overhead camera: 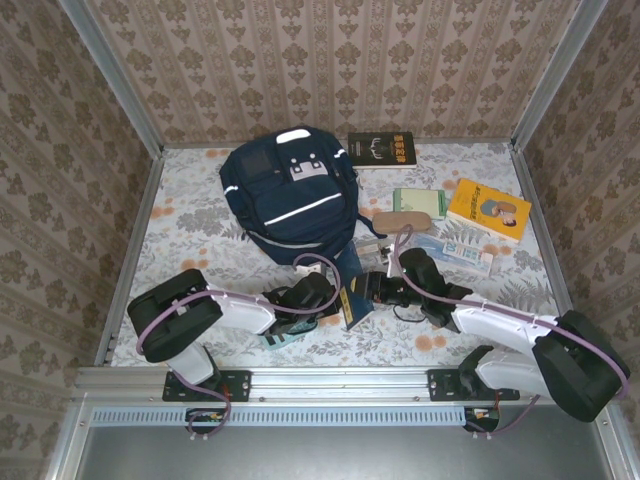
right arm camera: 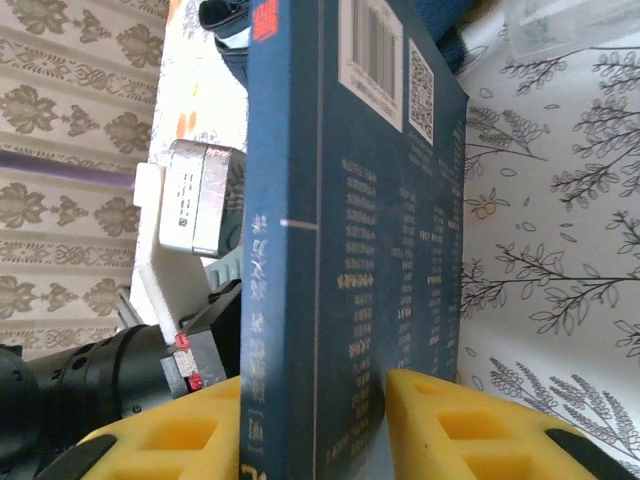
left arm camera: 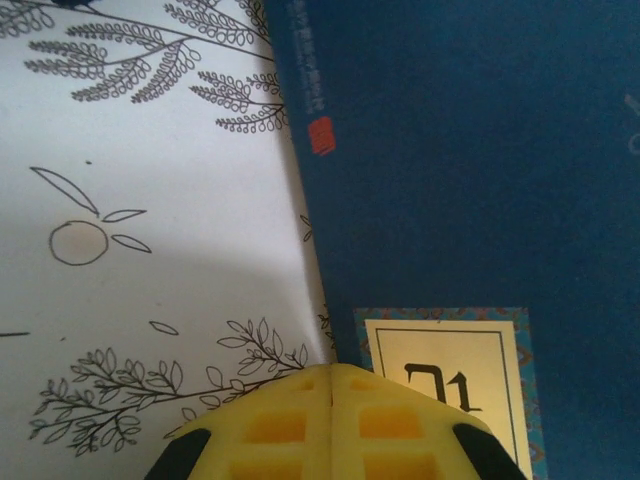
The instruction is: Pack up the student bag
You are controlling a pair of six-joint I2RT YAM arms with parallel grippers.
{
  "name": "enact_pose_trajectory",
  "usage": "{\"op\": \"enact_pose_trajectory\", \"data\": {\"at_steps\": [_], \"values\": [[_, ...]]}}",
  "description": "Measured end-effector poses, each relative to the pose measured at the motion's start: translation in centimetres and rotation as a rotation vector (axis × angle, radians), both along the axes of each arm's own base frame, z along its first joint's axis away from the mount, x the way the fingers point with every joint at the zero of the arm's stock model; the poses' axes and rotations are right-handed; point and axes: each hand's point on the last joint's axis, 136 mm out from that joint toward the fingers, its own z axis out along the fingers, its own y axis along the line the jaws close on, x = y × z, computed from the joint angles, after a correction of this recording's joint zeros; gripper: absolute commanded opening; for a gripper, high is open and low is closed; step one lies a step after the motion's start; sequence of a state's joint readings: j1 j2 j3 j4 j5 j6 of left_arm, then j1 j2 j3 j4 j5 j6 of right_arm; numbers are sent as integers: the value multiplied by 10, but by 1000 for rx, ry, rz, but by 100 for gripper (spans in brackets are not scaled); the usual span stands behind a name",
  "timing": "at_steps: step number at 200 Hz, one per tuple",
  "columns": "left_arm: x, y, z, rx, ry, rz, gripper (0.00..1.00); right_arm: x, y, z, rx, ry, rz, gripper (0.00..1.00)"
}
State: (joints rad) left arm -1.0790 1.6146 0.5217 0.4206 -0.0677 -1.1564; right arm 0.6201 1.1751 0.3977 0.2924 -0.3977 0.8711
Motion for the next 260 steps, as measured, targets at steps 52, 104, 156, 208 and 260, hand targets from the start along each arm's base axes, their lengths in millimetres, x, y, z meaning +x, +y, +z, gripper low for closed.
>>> {"op": "enact_pose_trajectory", "data": {"at_steps": [52,104,156,208,260], "values": [[-1,1,0,4,0,-2,0,-2,-4,-14,-76,41,12,43],[-4,6,0,31,6,-12,0,2,-17,-7,-181,28,27,44],[-5,8,0,44,3,-21,0,11,-19,-9,-238,41,61,24],[-7,11,0,61,1,-34,2,11,-19,-19,-258,80,85,0],[-11,35,25,197,-36,-95,30,18,-35,21,-183,-52,0,0]]}}
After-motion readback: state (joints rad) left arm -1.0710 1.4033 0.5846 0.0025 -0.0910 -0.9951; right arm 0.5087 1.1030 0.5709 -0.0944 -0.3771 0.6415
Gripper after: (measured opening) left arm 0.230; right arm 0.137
